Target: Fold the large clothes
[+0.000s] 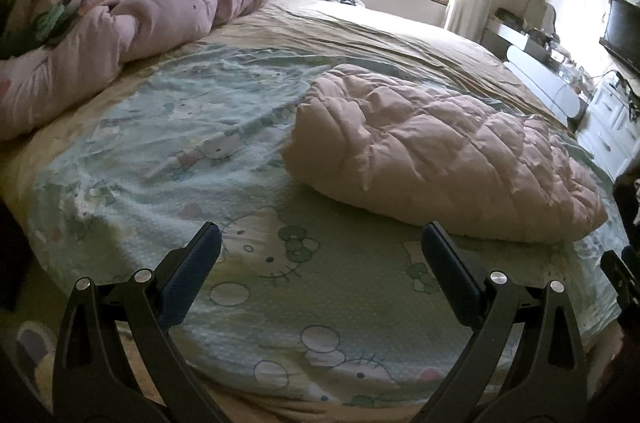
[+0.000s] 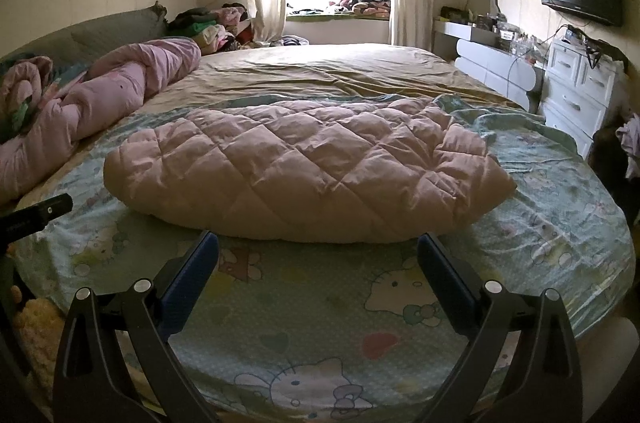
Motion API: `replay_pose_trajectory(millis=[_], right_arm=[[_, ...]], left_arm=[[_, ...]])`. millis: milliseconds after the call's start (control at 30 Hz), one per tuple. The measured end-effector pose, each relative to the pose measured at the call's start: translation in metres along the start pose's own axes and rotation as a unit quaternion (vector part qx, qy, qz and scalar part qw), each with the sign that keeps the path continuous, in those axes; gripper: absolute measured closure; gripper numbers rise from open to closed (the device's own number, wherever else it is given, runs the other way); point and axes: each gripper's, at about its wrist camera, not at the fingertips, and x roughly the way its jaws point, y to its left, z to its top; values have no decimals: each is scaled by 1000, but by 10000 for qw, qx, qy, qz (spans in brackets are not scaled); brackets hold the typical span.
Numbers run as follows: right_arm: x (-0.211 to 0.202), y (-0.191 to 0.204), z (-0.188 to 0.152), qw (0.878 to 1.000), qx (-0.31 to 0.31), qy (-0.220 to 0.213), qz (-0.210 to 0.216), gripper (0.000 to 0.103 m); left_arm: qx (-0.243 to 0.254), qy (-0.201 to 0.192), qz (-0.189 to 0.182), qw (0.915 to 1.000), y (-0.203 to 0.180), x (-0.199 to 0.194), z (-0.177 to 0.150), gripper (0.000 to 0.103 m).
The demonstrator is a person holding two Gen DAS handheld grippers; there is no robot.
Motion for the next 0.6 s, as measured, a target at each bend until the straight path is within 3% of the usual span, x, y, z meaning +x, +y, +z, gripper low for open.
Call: replay_pose_trajectory(millis=[600], right_arm=[[1, 3, 2, 10000, -29, 4, -9, 4]], left_arm=[[169, 6, 28, 9999, -14, -7, -2, 9]])
